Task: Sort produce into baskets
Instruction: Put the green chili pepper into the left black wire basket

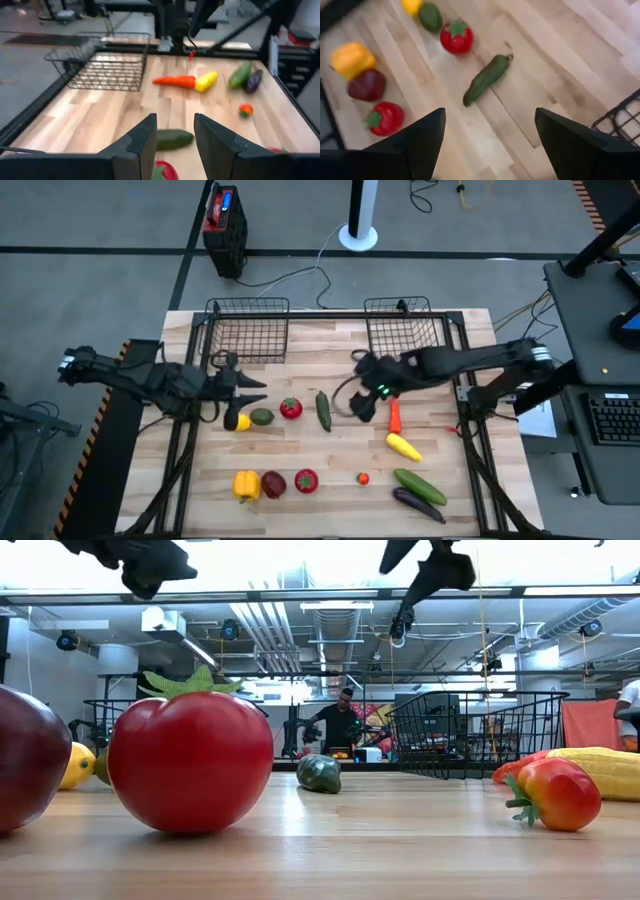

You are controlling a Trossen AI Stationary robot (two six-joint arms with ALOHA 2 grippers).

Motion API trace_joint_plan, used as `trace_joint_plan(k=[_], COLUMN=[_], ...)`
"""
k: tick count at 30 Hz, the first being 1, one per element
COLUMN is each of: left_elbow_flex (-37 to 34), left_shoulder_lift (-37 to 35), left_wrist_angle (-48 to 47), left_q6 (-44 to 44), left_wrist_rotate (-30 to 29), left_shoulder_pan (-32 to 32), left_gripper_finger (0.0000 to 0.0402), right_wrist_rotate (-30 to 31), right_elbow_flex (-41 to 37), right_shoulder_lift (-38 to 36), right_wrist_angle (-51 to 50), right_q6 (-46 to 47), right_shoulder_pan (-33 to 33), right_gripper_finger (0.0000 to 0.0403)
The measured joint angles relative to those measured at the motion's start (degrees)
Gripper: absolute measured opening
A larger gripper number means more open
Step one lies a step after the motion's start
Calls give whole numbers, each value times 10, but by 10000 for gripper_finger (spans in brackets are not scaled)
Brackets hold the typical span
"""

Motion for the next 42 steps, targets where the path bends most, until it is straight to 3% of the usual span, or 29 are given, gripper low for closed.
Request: trace_joint_plan(k=[7,12,19,29,42], left_elbow_flex=[36,38,26,26,26], left_shoulder_lift=[4,-1,4,4,16], left_wrist_angle=[-47,-78,-82,-14,-13], left_q6=[-8,-46,-82,-51,-54], left_wrist_rotate=[-146,-209,-220,-259,-285], left_shoulder_pan=[-89,-148,-173,-173,-172], left_gripper_finger=[115,115,115,115,115], right_wrist_rotate=[19,22,15,-18,-23], right_elbow_flex=[75,87,115,144,141], right_shoulder_lift=[101,157,231,290,339], right_wrist_angle=[-17,-17,-12,-13,4], right_q6=[5,9,7,3,35], right_shoulder_pan=[17,17,17,-11,-35], right_gripper_finger=[297,298,320,353,357])
